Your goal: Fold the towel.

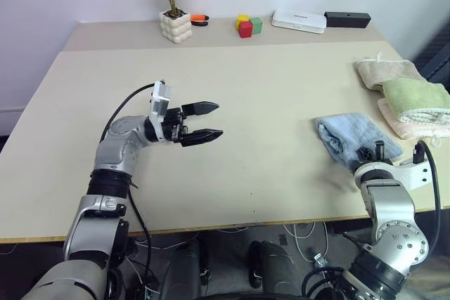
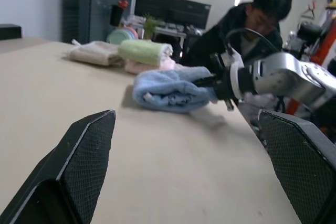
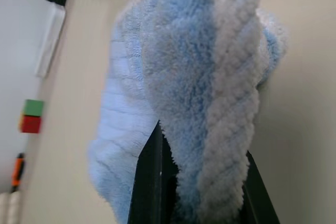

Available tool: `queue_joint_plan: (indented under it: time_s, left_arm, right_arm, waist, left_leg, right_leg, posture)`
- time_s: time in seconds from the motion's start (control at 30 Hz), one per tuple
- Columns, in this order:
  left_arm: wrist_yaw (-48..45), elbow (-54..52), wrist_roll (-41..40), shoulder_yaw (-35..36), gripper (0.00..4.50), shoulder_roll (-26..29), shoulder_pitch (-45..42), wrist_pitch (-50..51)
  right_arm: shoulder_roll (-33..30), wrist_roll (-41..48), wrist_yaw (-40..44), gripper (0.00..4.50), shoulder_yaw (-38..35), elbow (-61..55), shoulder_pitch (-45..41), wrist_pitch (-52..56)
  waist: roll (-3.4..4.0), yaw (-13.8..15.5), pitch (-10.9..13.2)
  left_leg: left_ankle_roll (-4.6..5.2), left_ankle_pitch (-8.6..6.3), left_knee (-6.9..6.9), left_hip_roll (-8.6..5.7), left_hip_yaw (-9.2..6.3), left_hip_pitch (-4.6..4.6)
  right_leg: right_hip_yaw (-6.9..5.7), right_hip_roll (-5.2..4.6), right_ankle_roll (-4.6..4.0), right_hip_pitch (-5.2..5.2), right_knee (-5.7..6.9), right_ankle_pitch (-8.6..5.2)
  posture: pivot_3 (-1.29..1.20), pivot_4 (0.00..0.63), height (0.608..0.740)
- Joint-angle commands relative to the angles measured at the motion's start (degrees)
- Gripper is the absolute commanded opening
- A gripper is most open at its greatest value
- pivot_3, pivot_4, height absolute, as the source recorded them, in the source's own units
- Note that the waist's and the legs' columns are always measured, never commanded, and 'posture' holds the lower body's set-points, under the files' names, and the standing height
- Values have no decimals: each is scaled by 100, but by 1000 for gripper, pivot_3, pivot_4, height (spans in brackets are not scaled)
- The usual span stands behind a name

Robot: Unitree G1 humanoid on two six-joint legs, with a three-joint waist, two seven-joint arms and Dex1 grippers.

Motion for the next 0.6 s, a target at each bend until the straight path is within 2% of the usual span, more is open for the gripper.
queue_joint_plan:
  time_s: [0.03,0.1,0.3,0.33,0.53,0.6]
  left_arm:
    - [-151,-282,137,-123,4500,96,133,-133]
    - [-133,-275,251,-177,4500,71,186,-278]
    - [-59,-120,304,-209,4500,-155,140,-463]
    - [-57,-61,327,-216,4500,-195,119,-504]
    - [-80,284,423,-241,4500,-448,-45,-731]
    - [-137,450,469,-234,4500,-495,-121,-845]
  right_arm:
    - [-223,194,109,383,167,-106,40,-88]
    - [-371,207,143,1074,235,-152,129,-76]
    - [-632,240,-243,4141,209,-331,412,-231]
    - [-659,232,-314,4453,209,-395,494,-256]
    - [-975,-417,-743,4453,80,-645,1217,-326]
    - [-1187,-548,-699,4453,22,-647,1201,-409]
  waist:
    - [0,13,0]
    - [0,25,0]
    - [0,28,0]
    - [0,27,0]
    - [0,38,-1]
    - [0,32,-1]
  left_leg:
    - [0,0,0,0,0,0]
    - [0,0,0,0,-2,0]
    - [1,0,1,0,-1,0]
    - [1,0,0,0,-1,0]
    - [1,-1,1,-1,-1,-1]
    - [3,-2,2,-2,-2,-1]
  right_leg:
    - [0,0,0,1,0,0]
    - [-1,0,-1,1,0,0]
    - [0,-1,-1,1,-2,-1]
    - [0,-1,-1,0,-1,0]
    - [0,-1,0,1,-4,-1]
    - [0,-2,0,5,-11,-1]
  posture:
    - [0,150,740]
    - [0,150,740]
    - [0,150,740]
    - [0,150,740]
    - [0,150,740]
    - [0,150,740]
